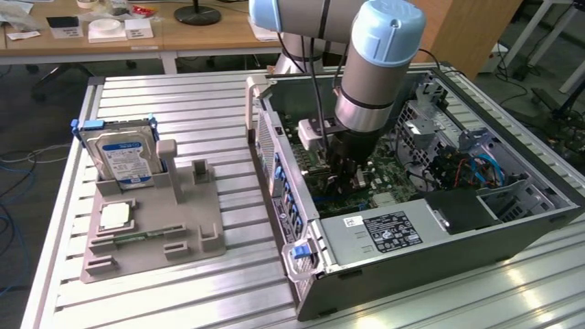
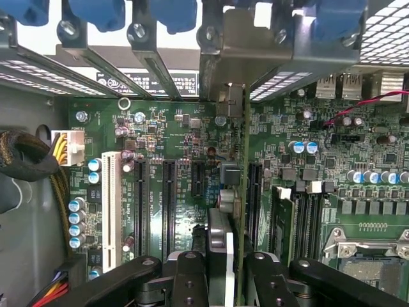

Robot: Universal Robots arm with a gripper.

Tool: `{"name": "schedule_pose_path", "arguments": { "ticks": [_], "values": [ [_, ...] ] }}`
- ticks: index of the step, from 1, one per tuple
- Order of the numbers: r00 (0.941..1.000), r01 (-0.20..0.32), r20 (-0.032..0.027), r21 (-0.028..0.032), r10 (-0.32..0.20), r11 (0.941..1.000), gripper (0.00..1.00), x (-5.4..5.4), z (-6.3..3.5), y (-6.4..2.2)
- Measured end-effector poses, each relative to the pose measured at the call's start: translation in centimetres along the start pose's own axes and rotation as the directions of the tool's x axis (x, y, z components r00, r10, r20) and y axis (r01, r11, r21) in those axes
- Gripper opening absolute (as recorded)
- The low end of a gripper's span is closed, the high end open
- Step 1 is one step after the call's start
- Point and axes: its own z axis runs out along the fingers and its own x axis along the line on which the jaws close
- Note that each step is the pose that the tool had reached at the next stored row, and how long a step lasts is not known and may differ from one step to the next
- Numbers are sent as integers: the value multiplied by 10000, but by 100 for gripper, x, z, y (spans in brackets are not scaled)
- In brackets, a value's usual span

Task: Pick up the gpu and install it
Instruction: 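Insert the gpu into the slot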

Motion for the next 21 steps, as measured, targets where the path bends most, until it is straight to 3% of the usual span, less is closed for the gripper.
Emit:
{"name": "schedule_pose_path", "arguments": {
  "ticks": [11,17,18,21],
  "values": [
    [10000,0,5,2,0,10000,28,0,14,0],
    [10000,1,9,2,-1,10000,28,2,77,5],
    [10000,3,40,20,-3,10000,28,-2,87,3],
    [10000,1,10,12,-1,10000,35,2,75,5]
  ]
}}
